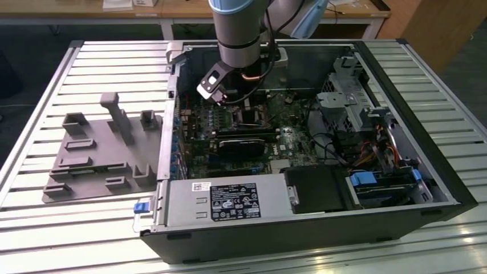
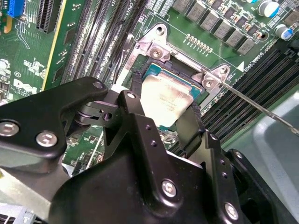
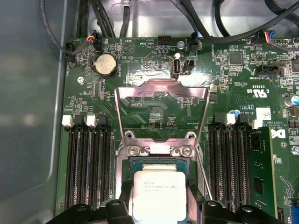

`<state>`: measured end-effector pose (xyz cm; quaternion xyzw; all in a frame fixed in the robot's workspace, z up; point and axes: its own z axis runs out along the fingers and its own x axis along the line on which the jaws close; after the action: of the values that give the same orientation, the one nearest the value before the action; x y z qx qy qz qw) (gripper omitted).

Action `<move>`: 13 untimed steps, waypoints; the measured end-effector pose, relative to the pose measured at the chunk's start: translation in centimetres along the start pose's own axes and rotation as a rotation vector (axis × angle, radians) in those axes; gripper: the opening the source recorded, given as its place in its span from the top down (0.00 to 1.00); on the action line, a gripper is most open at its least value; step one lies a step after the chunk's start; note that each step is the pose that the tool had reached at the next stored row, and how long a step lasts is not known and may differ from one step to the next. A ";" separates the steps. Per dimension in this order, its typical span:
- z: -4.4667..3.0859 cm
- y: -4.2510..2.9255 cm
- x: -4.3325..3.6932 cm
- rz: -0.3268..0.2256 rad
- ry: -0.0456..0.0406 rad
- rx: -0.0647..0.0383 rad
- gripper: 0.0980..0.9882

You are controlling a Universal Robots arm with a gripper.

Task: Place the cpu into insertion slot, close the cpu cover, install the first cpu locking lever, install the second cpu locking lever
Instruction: 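Place the cpu into insertion slot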

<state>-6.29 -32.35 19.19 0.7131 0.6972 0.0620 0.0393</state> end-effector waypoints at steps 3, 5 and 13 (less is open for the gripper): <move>0.09 0.04 -0.01 0.007 -0.0013 0.000 0.51; 0.14 0.05 -0.01 0.012 -0.0022 0.000 0.51; 0.23 0.06 -0.01 0.014 -0.0024 0.000 0.51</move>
<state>-6.20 -32.36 18.97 0.7182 0.6919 0.0616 0.0398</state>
